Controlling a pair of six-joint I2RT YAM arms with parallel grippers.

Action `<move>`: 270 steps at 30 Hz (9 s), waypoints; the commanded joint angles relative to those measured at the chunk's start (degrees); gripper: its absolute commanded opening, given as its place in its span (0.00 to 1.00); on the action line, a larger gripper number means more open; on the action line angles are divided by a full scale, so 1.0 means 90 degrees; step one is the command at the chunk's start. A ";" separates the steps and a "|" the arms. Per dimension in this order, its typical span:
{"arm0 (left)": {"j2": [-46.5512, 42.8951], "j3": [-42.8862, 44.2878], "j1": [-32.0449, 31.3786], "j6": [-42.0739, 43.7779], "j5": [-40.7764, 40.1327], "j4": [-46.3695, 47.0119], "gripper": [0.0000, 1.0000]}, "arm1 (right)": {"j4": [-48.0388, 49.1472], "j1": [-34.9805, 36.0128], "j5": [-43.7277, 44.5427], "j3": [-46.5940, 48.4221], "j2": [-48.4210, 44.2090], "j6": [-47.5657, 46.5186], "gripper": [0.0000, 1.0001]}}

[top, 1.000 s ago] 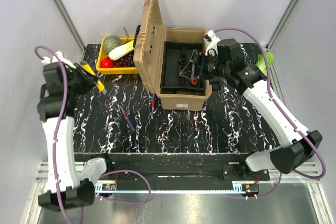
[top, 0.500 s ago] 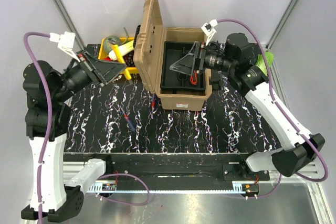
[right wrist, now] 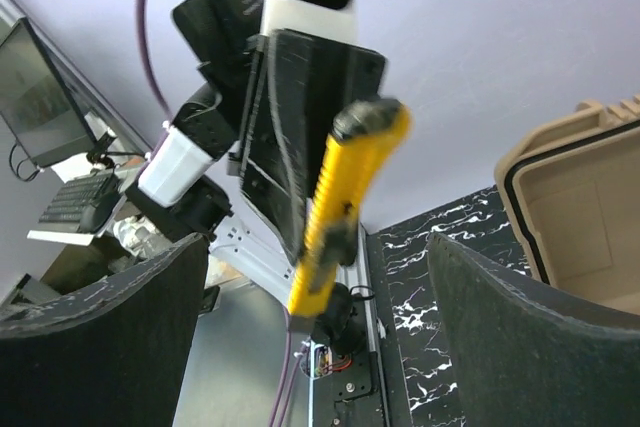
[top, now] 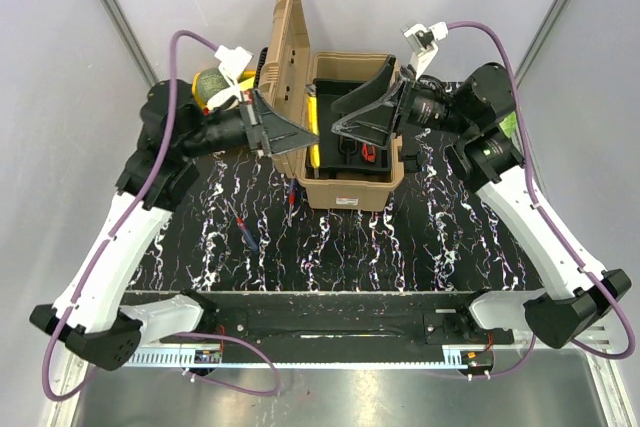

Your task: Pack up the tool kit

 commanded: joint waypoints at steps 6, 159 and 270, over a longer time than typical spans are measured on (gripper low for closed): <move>0.0432 0.0367 -0.0632 0.0149 0.0065 0.0442 0.11 | -0.0012 0.0255 -0.0188 0.0254 0.0167 -0.0306 0.90; -0.0673 -0.0015 -0.0389 0.3255 -0.8696 -0.1775 0.99 | -0.4729 -0.0106 0.7754 0.2333 0.3691 -0.3001 0.01; -0.0867 -0.0375 0.0413 0.3285 -0.8168 -0.1551 0.99 | -0.7298 0.0285 0.7000 0.5685 0.5294 -0.1420 0.00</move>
